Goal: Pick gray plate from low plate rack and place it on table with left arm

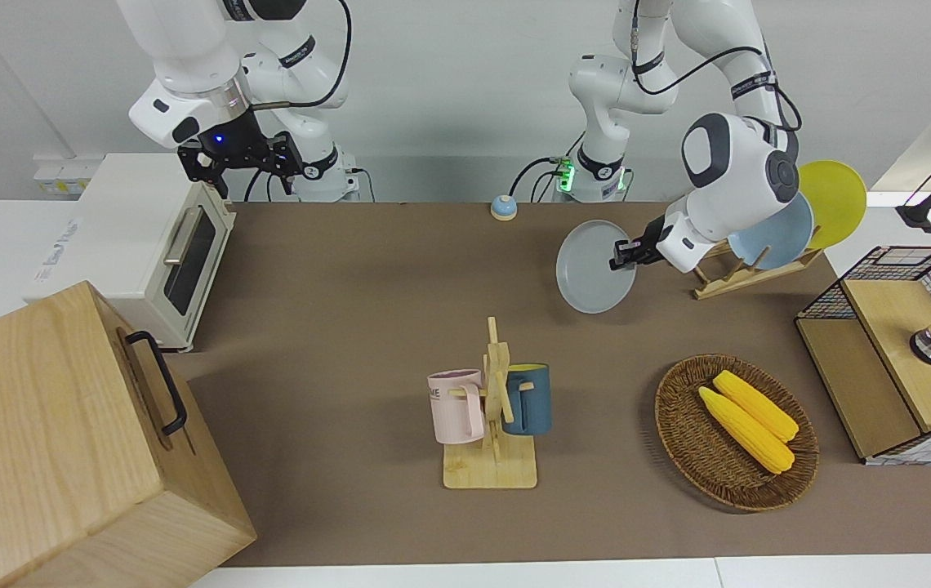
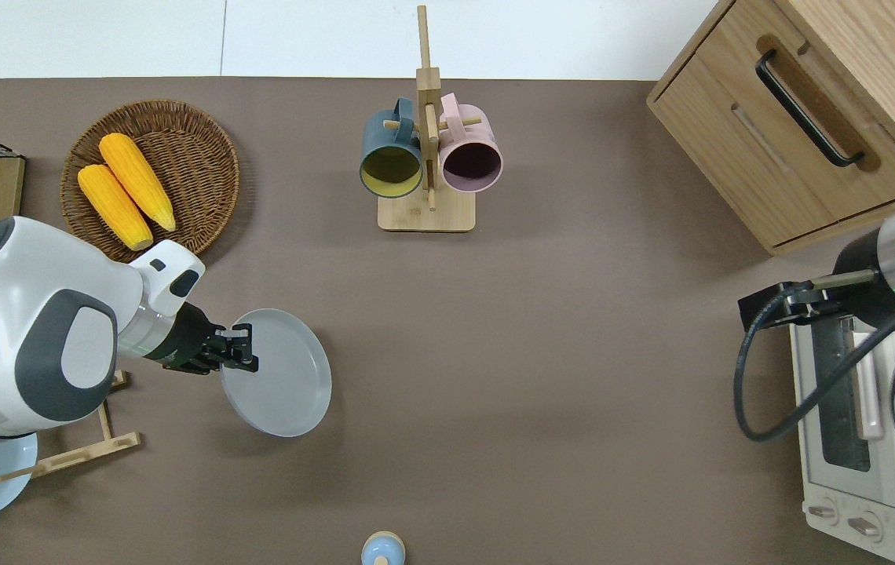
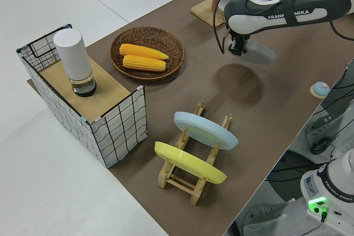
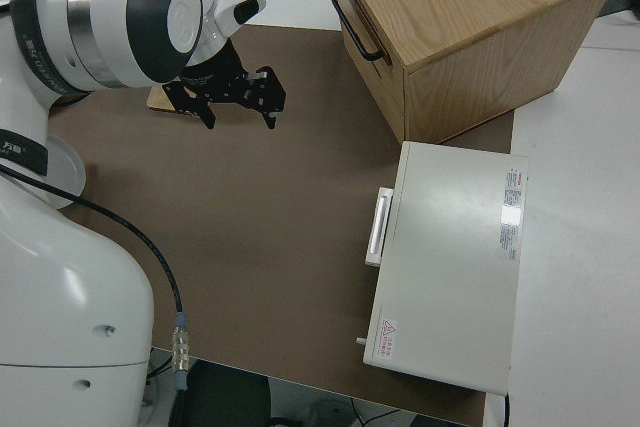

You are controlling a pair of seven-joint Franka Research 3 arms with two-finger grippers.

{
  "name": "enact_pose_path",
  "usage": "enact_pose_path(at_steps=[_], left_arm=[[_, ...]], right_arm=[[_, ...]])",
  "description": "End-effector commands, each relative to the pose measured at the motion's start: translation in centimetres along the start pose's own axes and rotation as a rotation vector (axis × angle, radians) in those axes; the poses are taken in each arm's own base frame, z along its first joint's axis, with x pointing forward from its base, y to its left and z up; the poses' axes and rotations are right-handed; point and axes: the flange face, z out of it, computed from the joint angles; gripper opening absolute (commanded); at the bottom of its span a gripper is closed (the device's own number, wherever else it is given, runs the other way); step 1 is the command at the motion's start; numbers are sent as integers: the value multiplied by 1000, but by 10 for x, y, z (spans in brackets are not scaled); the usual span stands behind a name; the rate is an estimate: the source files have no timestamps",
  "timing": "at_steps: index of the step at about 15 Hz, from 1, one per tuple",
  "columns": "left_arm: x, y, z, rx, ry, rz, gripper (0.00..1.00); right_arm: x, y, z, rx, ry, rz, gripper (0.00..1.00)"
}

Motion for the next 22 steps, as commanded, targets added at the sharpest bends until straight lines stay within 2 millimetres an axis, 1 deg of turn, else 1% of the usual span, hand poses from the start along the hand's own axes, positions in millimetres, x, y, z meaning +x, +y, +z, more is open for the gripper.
enact_pose_path(at_steps=[1,4,5,6,7,8,9,11,12,14,15,17,18,21,22], left_arm=[[1,4,17,-12,19,7,91],[2,6,25,-5,18,10,89],[3,5,26,-4,20,9,114],[3,5,26,-4,20,9,204],[3,5,26,-3,20,13,364],[3,5,26,-2,20,15,560],[3,5,26,3,22,16,707],[3,4,26,11,20,21,861],[2,4,25,12,22,22,917],[3,4,24,15,24,24,983],[3,3,25,16,22,26,985],[2,4,18,30,36,39,985],[3,2,11,68,51,56,987],[5,-3,-26,148,113,92,987],[5,-2,-43,180,143,106,987]], right_arm=[[-2,2,-3,-5,-1,15,983],[-2,3,-3,-5,-1,16,983],[-2,2,-3,-5,-1,15,983],[-2,2,-3,-5,-1,15,983],[-2,2,-3,-5,-3,15,983],[-2,2,-3,-5,-1,15,983],[-2,2,-3,-5,-1,15,983],[-2,2,-3,-5,-1,15,983],[-2,2,-3,-5,-1,15,983],[-2,2,-3,-5,-1,15,983],[-2,3,-3,-6,-3,17,983],[-2,3,-3,-5,-1,16,983],[-2,3,-3,-5,-1,16,983],[-2,2,-3,-5,-1,15,983],[-2,2,-3,-5,-1,15,983]])
